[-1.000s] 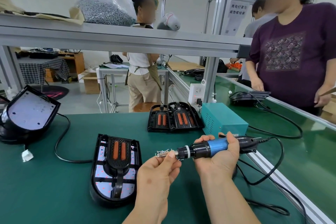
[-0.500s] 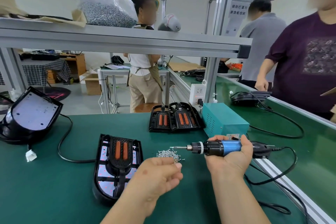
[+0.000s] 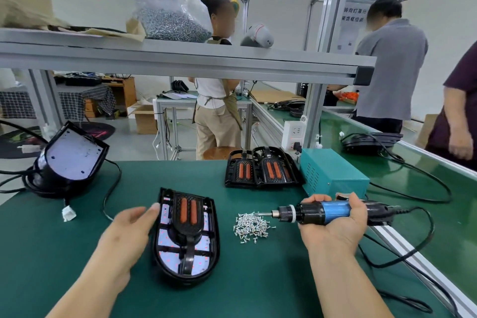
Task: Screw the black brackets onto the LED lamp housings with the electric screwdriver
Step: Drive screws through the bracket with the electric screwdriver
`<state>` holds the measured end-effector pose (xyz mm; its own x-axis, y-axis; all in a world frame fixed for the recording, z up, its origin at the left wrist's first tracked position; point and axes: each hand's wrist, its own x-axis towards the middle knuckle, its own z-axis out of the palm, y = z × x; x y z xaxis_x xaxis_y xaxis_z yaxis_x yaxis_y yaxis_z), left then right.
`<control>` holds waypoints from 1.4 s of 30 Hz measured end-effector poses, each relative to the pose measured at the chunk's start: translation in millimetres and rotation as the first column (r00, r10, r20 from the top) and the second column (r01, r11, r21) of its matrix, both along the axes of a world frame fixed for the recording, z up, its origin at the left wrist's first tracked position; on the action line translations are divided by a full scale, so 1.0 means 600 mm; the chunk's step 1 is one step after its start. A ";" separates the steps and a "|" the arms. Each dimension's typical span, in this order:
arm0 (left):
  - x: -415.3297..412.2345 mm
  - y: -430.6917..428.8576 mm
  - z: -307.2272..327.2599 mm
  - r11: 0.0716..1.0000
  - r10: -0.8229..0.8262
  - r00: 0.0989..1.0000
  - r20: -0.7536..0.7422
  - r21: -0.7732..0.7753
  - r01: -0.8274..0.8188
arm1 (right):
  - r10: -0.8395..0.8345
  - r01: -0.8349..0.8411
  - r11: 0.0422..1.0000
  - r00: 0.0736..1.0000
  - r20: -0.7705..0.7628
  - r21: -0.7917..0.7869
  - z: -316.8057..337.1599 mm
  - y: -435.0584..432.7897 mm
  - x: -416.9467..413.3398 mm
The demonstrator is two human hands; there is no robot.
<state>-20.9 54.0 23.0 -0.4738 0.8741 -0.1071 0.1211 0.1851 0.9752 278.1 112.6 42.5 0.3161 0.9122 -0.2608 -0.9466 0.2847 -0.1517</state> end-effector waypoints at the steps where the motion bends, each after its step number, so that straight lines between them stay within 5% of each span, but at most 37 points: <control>1: 0.002 -0.004 -0.011 0.997 -0.073 0.995 0.064 -0.034 0.075 | 0.006 -0.006 1.000 1.000 0.008 0.002 -0.001 0.000 -0.004; 4: 0.022 -0.012 -0.016 0.978 -0.177 0.937 0.300 -0.052 0.201 | 0.023 -0.023 1.000 0.999 0.038 0.005 -0.002 -0.001 -0.016; 9: 0.028 -0.013 -0.014 0.983 -0.166 0.808 0.566 0.026 0.184 | 0.061 -0.069 0.996 0.989 0.131 0.056 0.006 -0.010 -0.046; 27: 0.036 -0.001 -0.018 0.969 -0.237 0.705 0.669 0.104 0.226 | 0.254 -0.386 0.907 0.821 0.511 0.170 0.070 -0.015 -0.215; 42: 0.035 0.005 -0.026 0.968 -0.250 0.734 0.631 0.134 0.213 | 0.265 -0.409 0.897 0.799 0.540 0.165 0.053 -0.018 -0.226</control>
